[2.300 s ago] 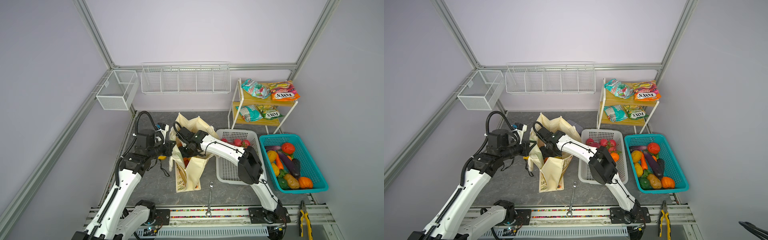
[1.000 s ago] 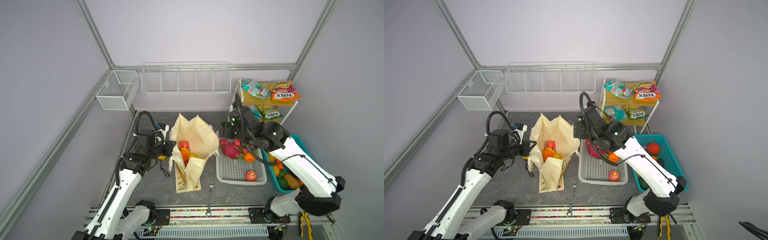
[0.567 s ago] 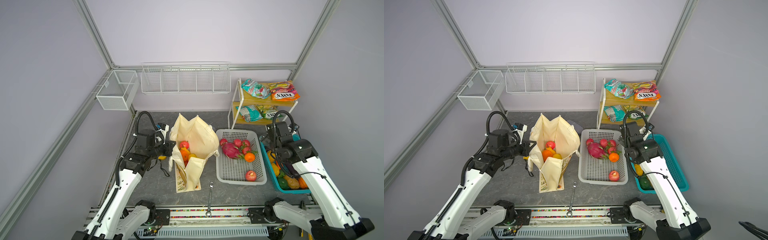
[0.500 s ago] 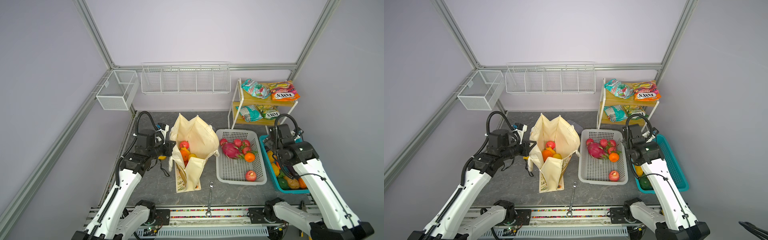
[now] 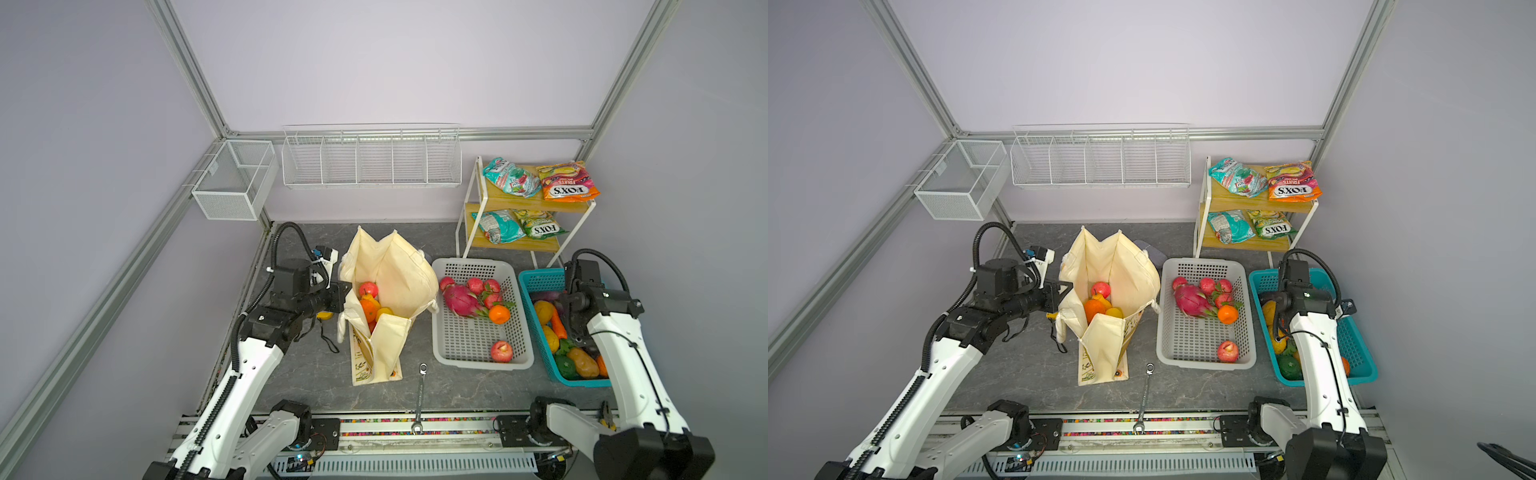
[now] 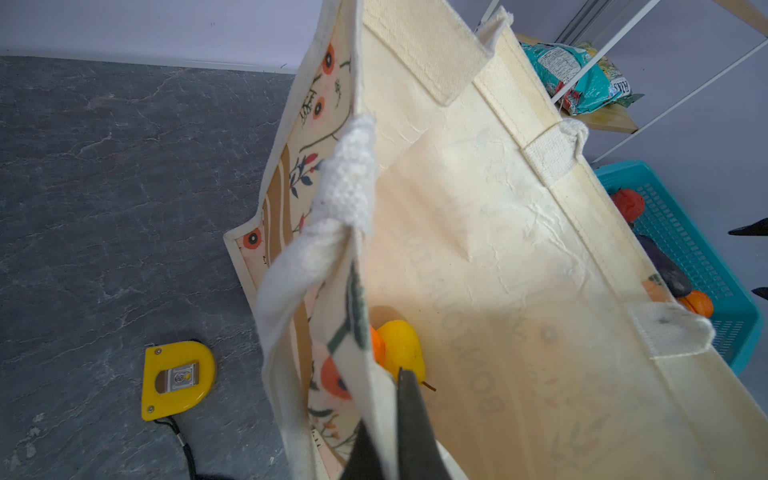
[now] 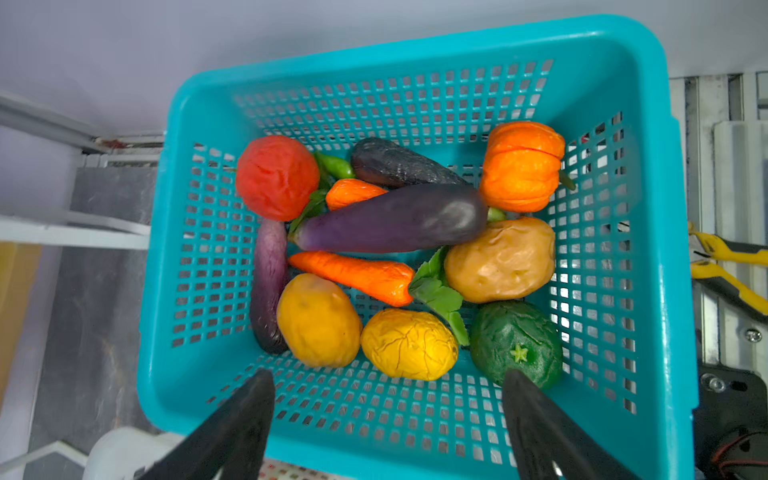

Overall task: Place the food into the grocery bag and tie it
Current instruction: 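Move the right gripper over the teal basket of vegetables, then lower the right gripper onto the purple eggplant in the teal basket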

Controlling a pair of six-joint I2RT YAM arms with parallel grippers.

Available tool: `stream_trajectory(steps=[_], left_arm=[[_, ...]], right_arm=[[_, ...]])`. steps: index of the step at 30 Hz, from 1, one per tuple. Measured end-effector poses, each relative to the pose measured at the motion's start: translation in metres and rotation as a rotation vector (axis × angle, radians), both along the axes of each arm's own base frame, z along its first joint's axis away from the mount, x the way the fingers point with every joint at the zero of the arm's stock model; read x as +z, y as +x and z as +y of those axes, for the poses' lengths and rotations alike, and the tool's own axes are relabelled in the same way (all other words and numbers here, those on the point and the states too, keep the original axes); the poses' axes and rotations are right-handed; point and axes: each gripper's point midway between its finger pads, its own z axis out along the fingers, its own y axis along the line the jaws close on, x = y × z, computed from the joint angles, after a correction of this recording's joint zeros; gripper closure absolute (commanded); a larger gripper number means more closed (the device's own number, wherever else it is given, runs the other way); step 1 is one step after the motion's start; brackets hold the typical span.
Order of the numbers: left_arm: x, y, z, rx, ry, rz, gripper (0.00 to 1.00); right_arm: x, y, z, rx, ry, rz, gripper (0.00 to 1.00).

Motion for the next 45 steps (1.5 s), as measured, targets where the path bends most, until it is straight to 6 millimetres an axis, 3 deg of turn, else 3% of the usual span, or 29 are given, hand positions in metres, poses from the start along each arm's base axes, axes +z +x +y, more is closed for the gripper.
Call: stream_trajectory(steps=[19, 45], left_arm=[[0.0, 0.001, 0.001, 0.005, 0.004, -0.001, 1.0], [0.0, 0.0, 0.001, 0.003, 0.002, 0.0, 1.0]], right_arm=[[-0.055, 0.024, -0.037, -0.237, 0.101, -0.002, 0.12], [-0.107, 0.039, -0.052, -0.312, 0.17, 0.066, 0.1]])
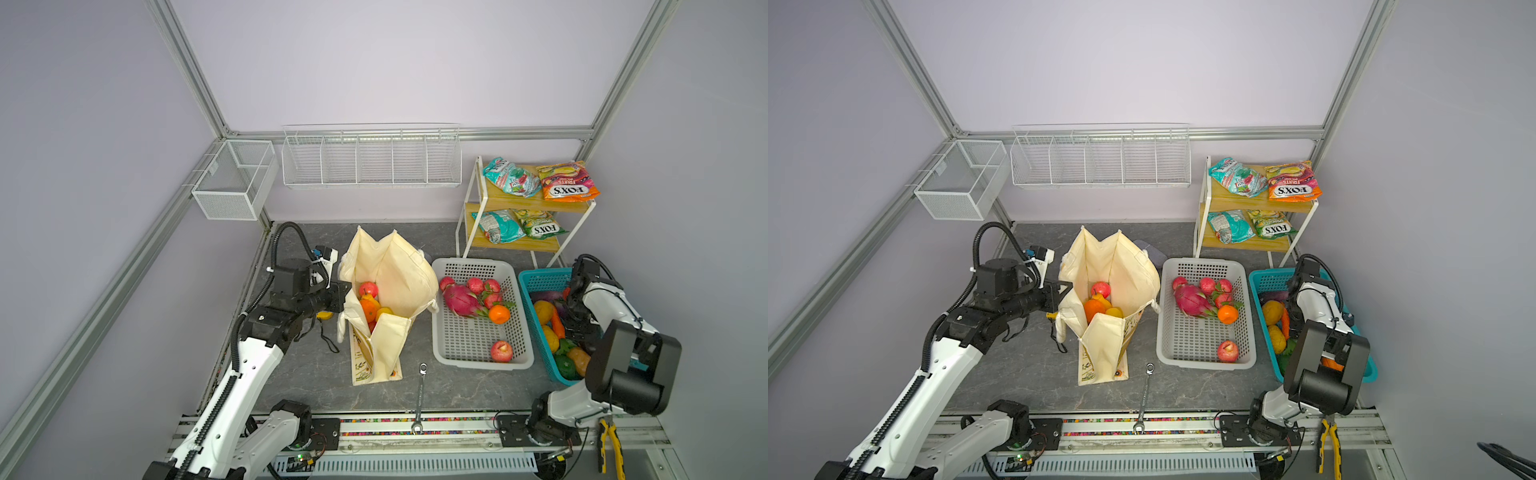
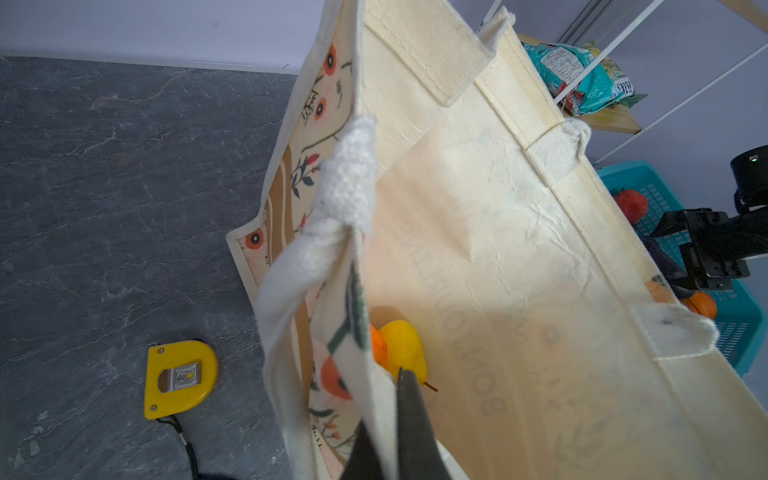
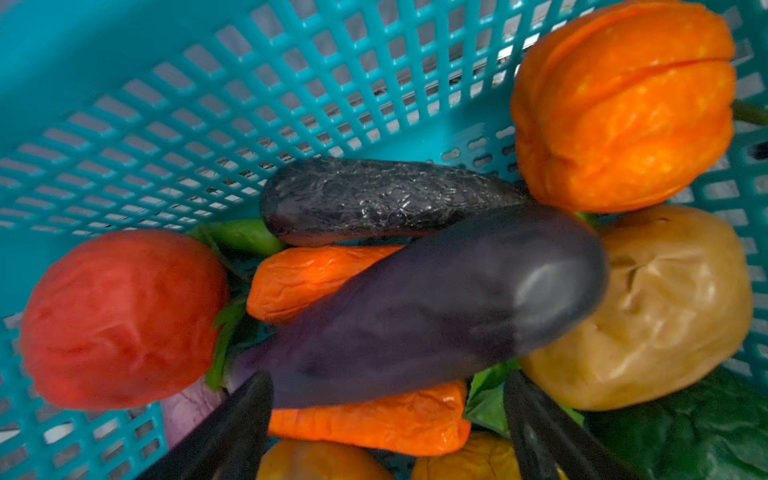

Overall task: Place the food into the grocery bag and tie it
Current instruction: 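Lower the right gripper onto the purple eggplant in the teal basket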

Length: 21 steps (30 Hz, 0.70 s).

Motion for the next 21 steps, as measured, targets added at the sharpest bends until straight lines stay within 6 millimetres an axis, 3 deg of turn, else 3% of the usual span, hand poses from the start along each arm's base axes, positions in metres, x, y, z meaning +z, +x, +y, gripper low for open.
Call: stream_trajectory(steps=[14, 21], left_arm=[[0.0, 0.0, -0.001, -0.003, -0.001, 0.0, 1.0], [0.0, 0.0, -0.001, -0.003, -0.001, 0.0, 1.0]], right_arm=[[-0.014, 0.005, -0.007, -0.024, 0.019, -0.021, 0.0], [-0.015, 0.007, -0.009, -0.033, 0.013, -0.039, 0.13]])
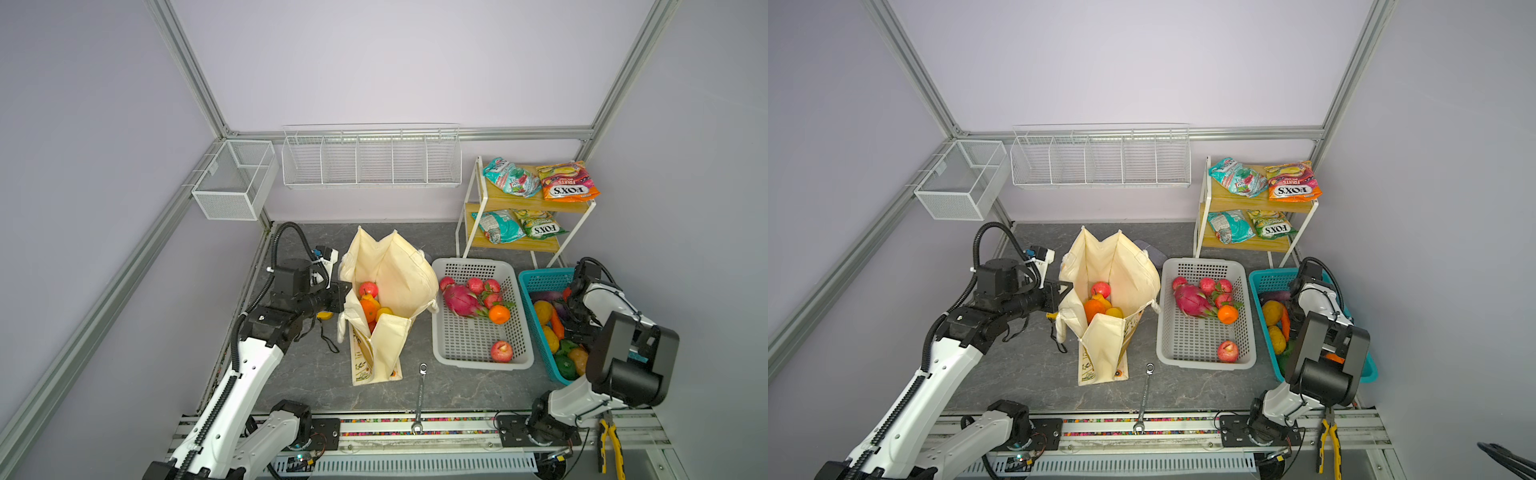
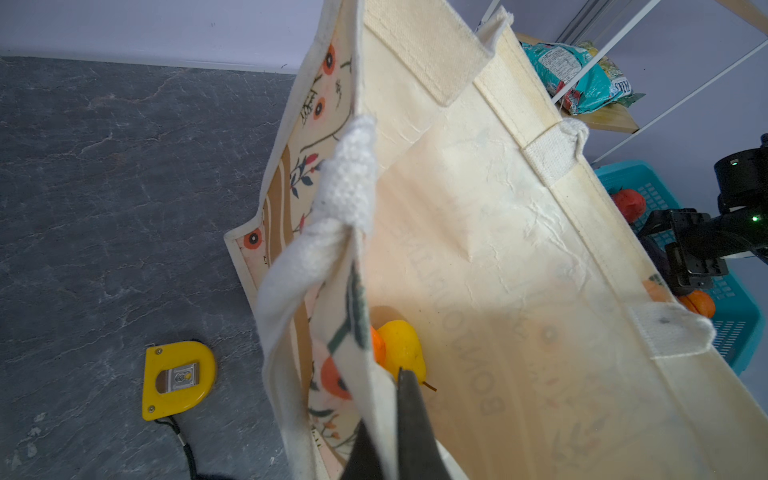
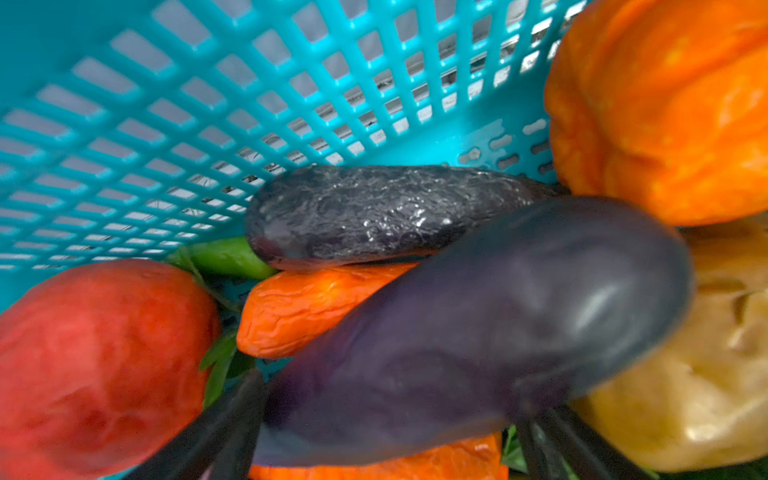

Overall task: Place the food into the grocery bag and tie it
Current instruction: 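Lower the right gripper onto the purple eggplant in the teal basket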

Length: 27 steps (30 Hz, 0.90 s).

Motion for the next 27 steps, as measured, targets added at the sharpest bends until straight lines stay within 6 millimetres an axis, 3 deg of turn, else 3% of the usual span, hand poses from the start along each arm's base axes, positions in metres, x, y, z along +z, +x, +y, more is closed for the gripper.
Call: stream_trajectory(steps=[13, 27], left_arm=[[0.0, 0.0, 0.0, 0.0, 0.0, 0.0, 1.0], [0.0, 0.0, 0.0, 0.0, 0.0, 0.0, 1.0]], right_arm=[[0.014, -0.002, -0.001, 0.019, -0.041, -0.064, 0.4], [0.022, -0.008, 0.003, 0.037, -0.049, -0.092, 0.47]])
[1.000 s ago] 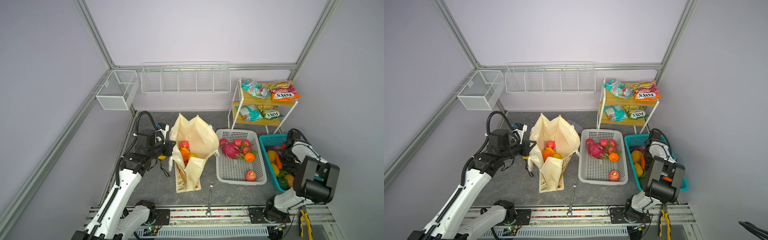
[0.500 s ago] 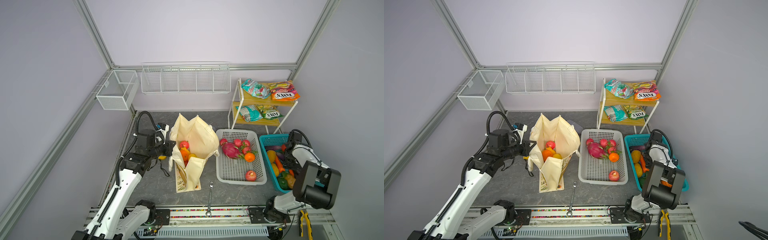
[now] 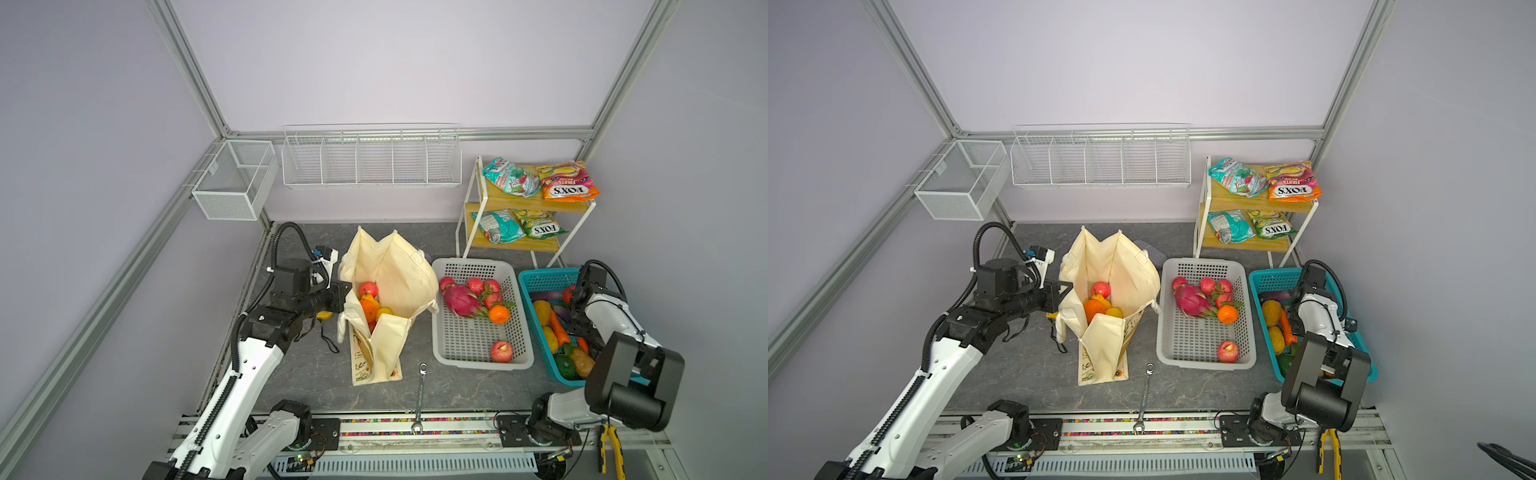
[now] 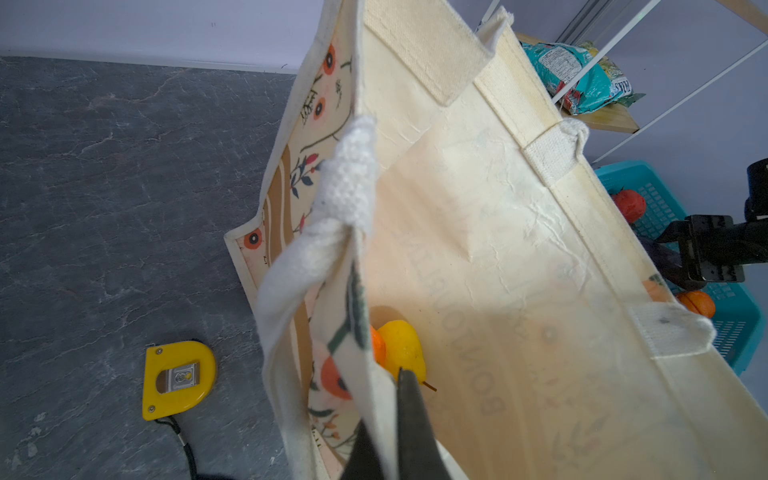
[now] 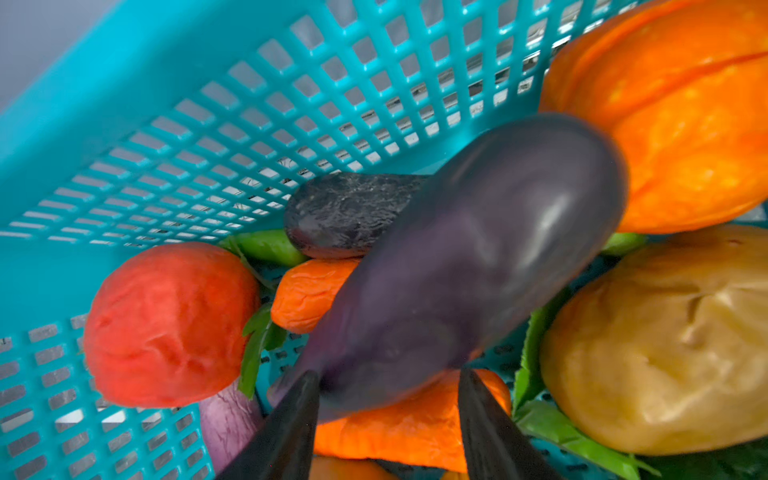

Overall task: Place the food into the grocery bag and tie it
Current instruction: 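Lower the right gripper onto the purple eggplant in the teal basket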

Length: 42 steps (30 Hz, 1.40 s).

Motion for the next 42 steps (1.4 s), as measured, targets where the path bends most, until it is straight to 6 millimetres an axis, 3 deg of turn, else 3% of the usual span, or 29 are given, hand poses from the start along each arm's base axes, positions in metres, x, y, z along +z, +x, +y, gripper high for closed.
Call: stream_trajectory(steps=[12, 17, 22, 24, 29, 32, 35, 38, 42], left_arm=[[0.0, 0.0, 0.0, 0.0, 0.0, 0.0, 1.0], [0.0, 0.0, 0.0, 0.0, 0.0, 0.0, 1.0], [0.0, 0.0, -0.001, -0.002, 0.0, 0.0, 1.0], [0.0, -0.001, -0.002, -0.006, 0.0, 0.0, 1.0], [0.0, -0.002, -0.006, -0.019, 0.0, -0.002, 1.0], [0.0, -0.003, -0.008, -0.026, 0.001, -0.003, 1.0], [0.0, -0.003, -0.009, -0.03, 0.001, -0.004, 1.0], [0.0, -0.003, -0.009, -0.03, 0.001, -0.004, 1.0], [-0.001, -0.002, -0.009, -0.03, 0.003, -0.002, 1.0]], right_arm=[[0.044, -0.007, 0.002, 0.025, -0.064, -0.101, 0.5], [0.066, -0.011, 0.01, 0.059, -0.106, -0.139, 0.5], [0.075, -0.014, 0.02, 0.095, -0.123, -0.148, 0.49], [0.077, -0.015, 0.025, 0.113, -0.124, -0.146, 0.47], [0.082, -0.02, 0.03, 0.122, -0.137, -0.15, 0.27], [0.074, -0.027, 0.029, 0.104, -0.14, -0.121, 0.12], [0.059, -0.03, 0.026, 0.083, -0.117, -0.06, 0.04], [0.036, -0.03, 0.022, 0.061, -0.072, 0.011, 0.0], [0.008, -0.027, 0.021, 0.045, -0.008, 0.078, 0.03]])
